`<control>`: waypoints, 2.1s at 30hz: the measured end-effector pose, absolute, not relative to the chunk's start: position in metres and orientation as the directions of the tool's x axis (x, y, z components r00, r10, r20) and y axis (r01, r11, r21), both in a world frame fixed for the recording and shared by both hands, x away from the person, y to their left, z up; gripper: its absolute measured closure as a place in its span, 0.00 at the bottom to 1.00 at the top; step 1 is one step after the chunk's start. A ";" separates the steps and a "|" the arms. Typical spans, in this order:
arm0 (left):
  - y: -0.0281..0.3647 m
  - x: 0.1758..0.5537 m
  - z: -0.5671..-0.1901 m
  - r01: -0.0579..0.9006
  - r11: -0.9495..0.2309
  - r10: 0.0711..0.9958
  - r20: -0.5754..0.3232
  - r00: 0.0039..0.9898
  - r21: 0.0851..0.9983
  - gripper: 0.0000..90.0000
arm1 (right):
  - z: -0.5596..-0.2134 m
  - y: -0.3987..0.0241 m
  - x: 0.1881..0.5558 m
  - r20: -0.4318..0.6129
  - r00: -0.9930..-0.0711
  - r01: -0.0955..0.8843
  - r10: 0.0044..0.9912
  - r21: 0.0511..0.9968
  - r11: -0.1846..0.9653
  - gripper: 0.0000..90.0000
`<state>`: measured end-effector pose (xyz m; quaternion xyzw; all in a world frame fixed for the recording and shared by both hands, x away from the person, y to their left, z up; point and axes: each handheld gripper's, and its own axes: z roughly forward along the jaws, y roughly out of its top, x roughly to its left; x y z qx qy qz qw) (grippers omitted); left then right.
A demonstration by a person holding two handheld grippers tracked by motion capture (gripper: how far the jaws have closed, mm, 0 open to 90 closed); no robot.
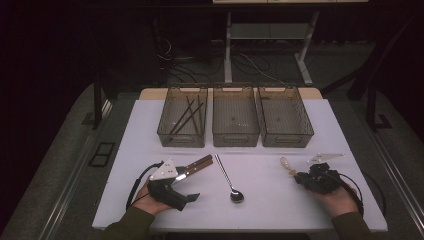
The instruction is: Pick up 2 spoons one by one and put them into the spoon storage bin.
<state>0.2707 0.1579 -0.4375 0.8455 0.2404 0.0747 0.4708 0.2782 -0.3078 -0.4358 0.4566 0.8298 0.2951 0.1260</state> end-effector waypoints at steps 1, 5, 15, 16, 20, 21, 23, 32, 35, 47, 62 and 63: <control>0.158 0.271 -0.438 0.336 -0.441 0.477 -0.100 0.873 0.832 0.00 | -0.435 -0.309 0.278 0.063 -0.552 0.682 0.832 0.608 0.406 0.86; 0.158 0.271 -0.438 0.335 -0.438 0.476 -0.101 0.874 0.834 0.00 | -0.431 -0.309 0.278 0.063 -0.564 0.666 0.823 0.624 0.408 0.86; 0.158 0.271 -0.437 0.333 -0.446 0.474 -0.097 0.875 0.831 0.00 | -0.424 -0.312 0.279 0.077 -0.577 0.640 0.813 0.660 0.392 0.86; 0.158 0.272 -0.437 0.329 -0.448 0.472 -0.092 0.877 0.831 0.00 | -0.423 -0.312 0.279 0.078 -0.578 0.637 0.812 0.665 0.389 0.86; 0.159 0.272 -0.437 0.330 -0.446 0.472 -0.095 0.876 0.832 0.00 | -0.419 -0.312 0.280 0.087 -0.585 0.629 0.806 0.677 0.383 0.86; 0.159 0.271 -0.438 0.335 -0.443 0.474 -0.100 0.875 0.831 0.00 | -0.418 -0.312 0.280 0.091 -0.590 0.625 0.802 0.680 0.383 0.86; 0.159 0.271 -0.437 0.336 -0.444 0.475 -0.100 0.875 0.831 0.00 | -0.417 -0.311 0.281 0.092 -0.600 0.617 0.795 0.686 0.386 0.86; 0.158 0.271 -0.438 0.338 -0.443 0.476 -0.102 0.873 0.830 0.00 | -0.412 -0.304 0.284 0.086 -0.641 0.583 0.763 0.701 0.411 0.86; 0.159 0.272 -0.437 0.336 -0.444 0.474 -0.100 0.875 0.831 0.00 | -0.410 -0.302 0.285 0.085 -0.652 0.574 0.753 0.704 0.417 0.86; 0.157 0.272 -0.439 0.342 -0.431 0.477 -0.111 0.872 0.835 0.00 | -0.400 -0.294 0.293 0.104 -0.674 0.540 0.731 0.745 0.391 0.86; 0.157 0.273 -0.439 0.338 -0.443 0.469 -0.106 0.877 0.831 0.00 | -0.387 -0.281 0.312 0.096 -0.689 0.495 0.718 0.787 0.369 0.86; 0.157 0.273 -0.439 0.338 -0.443 0.469 -0.106 0.877 0.830 0.00 | -0.387 -0.280 0.313 0.096 -0.686 0.495 0.721 0.788 0.366 0.86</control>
